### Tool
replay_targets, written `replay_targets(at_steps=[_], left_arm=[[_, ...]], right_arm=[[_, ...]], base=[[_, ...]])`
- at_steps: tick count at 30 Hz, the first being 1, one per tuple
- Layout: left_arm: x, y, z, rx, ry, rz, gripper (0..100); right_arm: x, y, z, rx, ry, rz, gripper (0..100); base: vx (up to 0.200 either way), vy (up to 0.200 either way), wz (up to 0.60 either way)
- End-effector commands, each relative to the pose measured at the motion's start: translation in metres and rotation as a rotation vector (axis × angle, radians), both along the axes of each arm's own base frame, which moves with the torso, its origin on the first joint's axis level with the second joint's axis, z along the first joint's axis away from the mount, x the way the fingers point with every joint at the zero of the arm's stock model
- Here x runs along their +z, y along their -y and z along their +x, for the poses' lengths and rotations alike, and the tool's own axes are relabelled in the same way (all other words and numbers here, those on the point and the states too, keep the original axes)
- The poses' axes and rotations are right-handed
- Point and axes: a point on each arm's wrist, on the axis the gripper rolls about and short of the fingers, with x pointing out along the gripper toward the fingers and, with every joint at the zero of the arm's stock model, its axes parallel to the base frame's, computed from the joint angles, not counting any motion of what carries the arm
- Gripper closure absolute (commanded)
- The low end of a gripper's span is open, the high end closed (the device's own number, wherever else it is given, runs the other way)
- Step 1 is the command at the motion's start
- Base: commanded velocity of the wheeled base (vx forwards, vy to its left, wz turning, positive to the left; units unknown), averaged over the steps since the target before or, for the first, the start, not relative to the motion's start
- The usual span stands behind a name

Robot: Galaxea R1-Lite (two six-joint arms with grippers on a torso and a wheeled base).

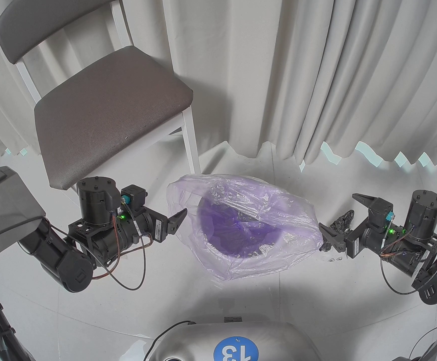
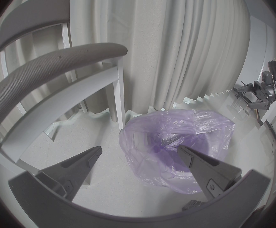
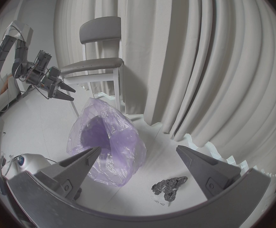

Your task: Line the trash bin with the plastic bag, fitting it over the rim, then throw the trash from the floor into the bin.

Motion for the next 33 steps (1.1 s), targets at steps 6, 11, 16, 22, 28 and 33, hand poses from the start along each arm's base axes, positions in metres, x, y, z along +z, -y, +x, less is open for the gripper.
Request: replay_targets(at_steps=[6, 11, 16, 22, 28, 33], left_arm=[[0.031, -0.005, -0.017, -0.028, 0.085, -0.044, 0], [0.023, -0.006, -0.017, -0.026, 0.067, -0.033, 0], [0.030, -0.008, -0.018, -0.021, 0.126, -0.057, 0], [0.020, -0.002, -0.023, -0.050, 0.115, -0.021, 0], [0.019, -0.001, -0.021, -0.051, 0.129, -0.024, 0], [0.015, 0.000, -0.021, -0.053, 0.118, -0.016, 0]], right_arm=[[0.049, -0.053, 0.051, -0.009, 0.133, 0.119, 0], [0.025, -0.076, 0.072, 0.004, 0.102, 0.225, 0], [0.004, -0.076, 0.069, 0.024, 0.125, 0.236, 0], [-0.031, -0.092, 0.077, 0.056, 0.053, 0.194, 0], [-0.060, -0.094, 0.085, 0.090, 0.129, 0.095, 0], [-0.074, -0.086, 0.080, 0.145, 0.120, -0.027, 0]], base=[[0.000, 0.000, 0.00], [0.000, 0.000, 0.00], [0.000, 0.000, 0.00], [0.000, 0.000, 0.00], [0.000, 0.000, 0.00], [0.000, 0.000, 0.00]])
